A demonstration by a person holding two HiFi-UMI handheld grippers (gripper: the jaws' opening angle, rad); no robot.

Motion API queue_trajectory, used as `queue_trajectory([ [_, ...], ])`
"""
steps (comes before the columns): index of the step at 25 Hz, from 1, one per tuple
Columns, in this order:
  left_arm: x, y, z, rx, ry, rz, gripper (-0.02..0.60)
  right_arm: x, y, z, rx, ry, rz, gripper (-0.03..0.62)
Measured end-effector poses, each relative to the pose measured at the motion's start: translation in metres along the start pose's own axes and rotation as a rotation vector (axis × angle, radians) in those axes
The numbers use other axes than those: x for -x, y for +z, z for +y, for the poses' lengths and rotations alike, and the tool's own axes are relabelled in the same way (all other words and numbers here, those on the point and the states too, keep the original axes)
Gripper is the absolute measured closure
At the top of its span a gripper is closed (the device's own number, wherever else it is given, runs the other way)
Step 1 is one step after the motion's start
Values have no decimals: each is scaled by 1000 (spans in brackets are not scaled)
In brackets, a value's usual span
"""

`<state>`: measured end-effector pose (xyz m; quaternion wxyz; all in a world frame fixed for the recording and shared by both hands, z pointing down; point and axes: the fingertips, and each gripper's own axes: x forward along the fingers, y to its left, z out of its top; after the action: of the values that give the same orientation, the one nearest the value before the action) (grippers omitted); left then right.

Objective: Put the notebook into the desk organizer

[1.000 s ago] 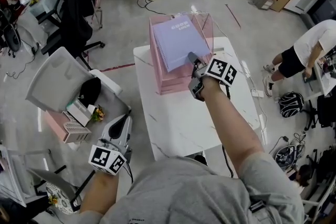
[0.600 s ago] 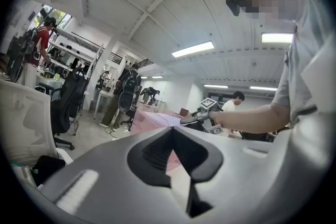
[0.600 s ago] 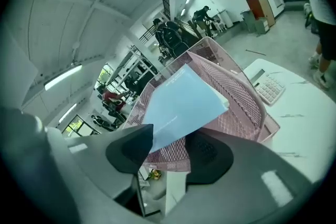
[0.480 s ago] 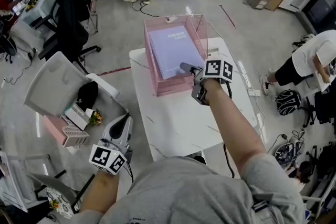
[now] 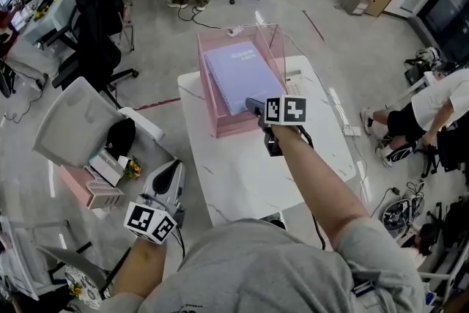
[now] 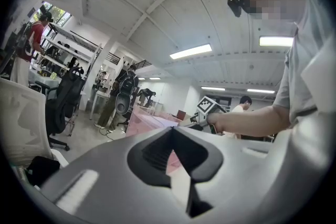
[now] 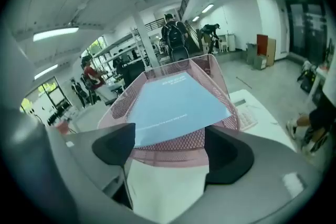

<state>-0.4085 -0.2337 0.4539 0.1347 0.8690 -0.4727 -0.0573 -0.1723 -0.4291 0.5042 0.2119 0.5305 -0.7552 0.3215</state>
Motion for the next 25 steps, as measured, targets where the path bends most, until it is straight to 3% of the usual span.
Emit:
queue_trajectory([
  [5,-3,-4,-6,-1,-9,-4,526,8,-7,-6,279,-108,-30,200],
  [8,-3,-2,-7,-8,-19,-10,526,17,-13,-4,357,-94,-33,201],
  [11,-6,7,-8,-13,-19,-24,526,29,-9,2,369,-43,-67,201],
  [16,-21,19,-26,-43,-35,-38,526,71,17,6,342,74,-225,203],
  [22,-50,35,-63,-85,-23,-51,526,134,47,-6,333,295,-397,208],
  [25,-67,42,-88,-110,5,-62,526,163,56,-26,335,390,-456,257],
])
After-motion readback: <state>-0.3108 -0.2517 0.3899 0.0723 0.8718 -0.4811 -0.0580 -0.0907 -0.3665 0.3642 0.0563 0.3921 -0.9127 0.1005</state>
